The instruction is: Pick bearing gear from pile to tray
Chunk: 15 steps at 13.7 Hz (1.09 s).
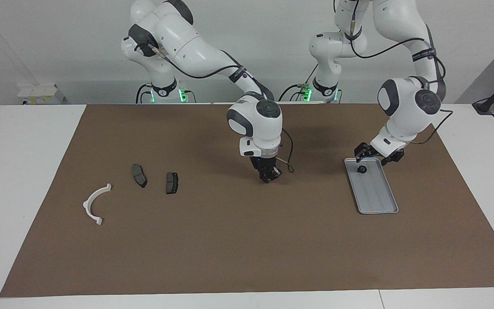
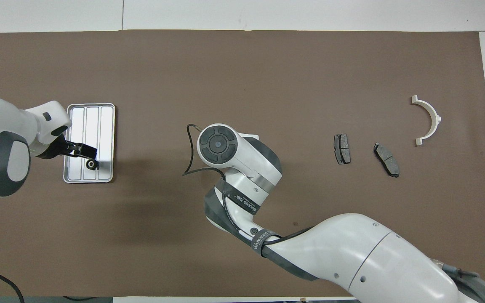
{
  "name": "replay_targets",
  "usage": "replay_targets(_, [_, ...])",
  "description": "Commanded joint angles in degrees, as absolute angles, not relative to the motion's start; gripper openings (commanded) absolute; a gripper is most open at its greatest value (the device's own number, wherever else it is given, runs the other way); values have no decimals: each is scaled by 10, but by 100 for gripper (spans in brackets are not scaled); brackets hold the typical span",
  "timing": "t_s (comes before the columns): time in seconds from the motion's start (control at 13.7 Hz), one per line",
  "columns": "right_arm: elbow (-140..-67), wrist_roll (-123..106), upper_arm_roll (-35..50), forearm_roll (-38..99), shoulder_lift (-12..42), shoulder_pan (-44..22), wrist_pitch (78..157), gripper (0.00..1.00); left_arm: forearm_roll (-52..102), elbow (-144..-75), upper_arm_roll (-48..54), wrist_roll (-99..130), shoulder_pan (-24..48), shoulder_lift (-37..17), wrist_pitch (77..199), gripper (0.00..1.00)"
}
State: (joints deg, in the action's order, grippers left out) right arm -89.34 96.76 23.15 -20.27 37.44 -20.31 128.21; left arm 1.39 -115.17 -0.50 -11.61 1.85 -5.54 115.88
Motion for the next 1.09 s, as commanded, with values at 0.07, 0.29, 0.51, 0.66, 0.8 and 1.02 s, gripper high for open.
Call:
replay_targets(0.07, [-882,982,233,-211,374,-196,1274,100,20,-1123,-4,-2,77,-54,1141,100])
replay_targets(0.29, [-820,931,228,-200,369,-158,1193,100,14,-1135,-4,230,190,-54,1206,100])
replay_targets(0.51, [-812,797,231,-143,330,-110,1181,100,14,-1136,-4,361,273,-63,1242,99])
replay_targets(0.66, [-812,698,231,-123,307,-78,1163,100,4,-1134,-4,429,322,-87,1261,97])
replay_targets(0.8, [-812,573,231,-121,292,-45,1140,100,-46,-1127,-4,522,364,-135,1302,97])
replay_targets(1.02, [-813,423,231,-120,275,-6,1114,100,-60,-1092,-4,563,386,-207,1340,94])
